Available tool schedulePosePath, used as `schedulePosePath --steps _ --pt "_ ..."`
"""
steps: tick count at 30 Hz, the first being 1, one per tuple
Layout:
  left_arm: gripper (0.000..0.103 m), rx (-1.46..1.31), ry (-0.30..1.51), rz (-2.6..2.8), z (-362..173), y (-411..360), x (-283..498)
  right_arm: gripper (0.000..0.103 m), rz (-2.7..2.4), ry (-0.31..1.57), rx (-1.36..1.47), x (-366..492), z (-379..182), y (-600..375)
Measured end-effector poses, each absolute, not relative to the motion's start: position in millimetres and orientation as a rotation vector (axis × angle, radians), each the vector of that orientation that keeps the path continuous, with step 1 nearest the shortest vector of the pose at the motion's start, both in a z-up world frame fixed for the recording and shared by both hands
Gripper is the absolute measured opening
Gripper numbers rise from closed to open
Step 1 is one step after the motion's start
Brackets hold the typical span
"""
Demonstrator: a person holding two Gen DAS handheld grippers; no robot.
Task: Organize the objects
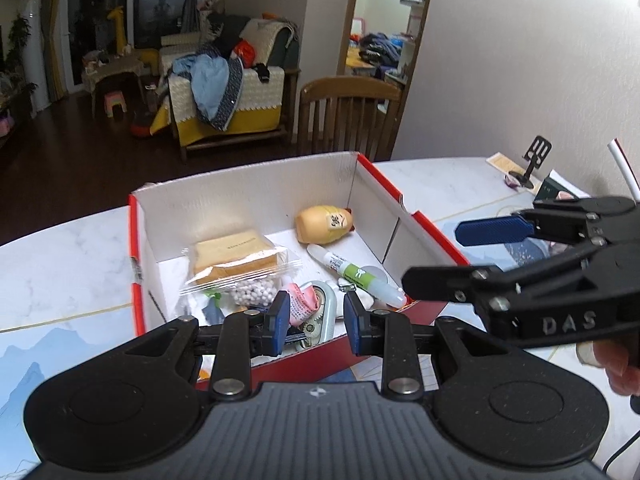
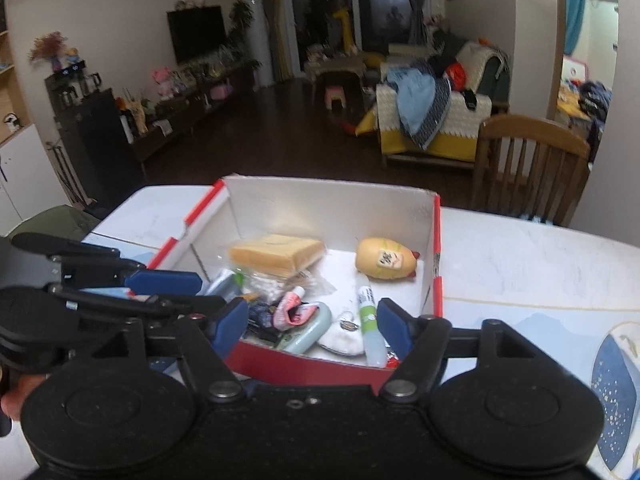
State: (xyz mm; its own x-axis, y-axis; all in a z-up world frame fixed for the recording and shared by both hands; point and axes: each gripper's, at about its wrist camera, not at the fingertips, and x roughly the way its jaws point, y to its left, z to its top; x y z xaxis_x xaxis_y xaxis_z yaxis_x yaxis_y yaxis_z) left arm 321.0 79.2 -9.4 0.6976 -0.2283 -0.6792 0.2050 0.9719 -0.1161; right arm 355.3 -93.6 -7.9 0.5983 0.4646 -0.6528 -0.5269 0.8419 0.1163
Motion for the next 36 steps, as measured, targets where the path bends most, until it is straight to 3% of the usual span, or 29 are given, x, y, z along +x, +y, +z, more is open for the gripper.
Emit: schedulePosePath --steps 5,6,9,14,20,23,24,36 --pt "0.027 -0.031 0.735 -0.191 0 85 307 0.085 0.595 0.668 -0.099 334 -2 -97" --pt "0.032 -0.027 0.732 -0.177 1 86 304 0.088 0.598 0.658 -0.097 330 -1 -98" --pt "0.07 -0.009 0.708 -0.138 5 87 295 0.094 0.605 0.627 -0.091 320 3 -101" --pt "0.071 0.002 0.684 -0.123 12 87 282 0.102 0.61 0.583 -0.054 305 11 -109" --pt "0.084 -0.001 0.667 -0.095 18 85 269 0.103 0.605 0.555 -0.023 293 15 -120" --pt "0.095 -0.006 0.668 -0.084 18 84 263 0.103 0.601 0.546 -0.02 288 15 -125" --pt "0.103 -0.01 0.669 -0.082 18 83 262 0.103 0.6 0.544 -0.021 286 15 -126" --pt "0.103 -0.021 0.657 -0.054 18 75 235 0.103 0.58 0.55 -0.019 268 2 -138"
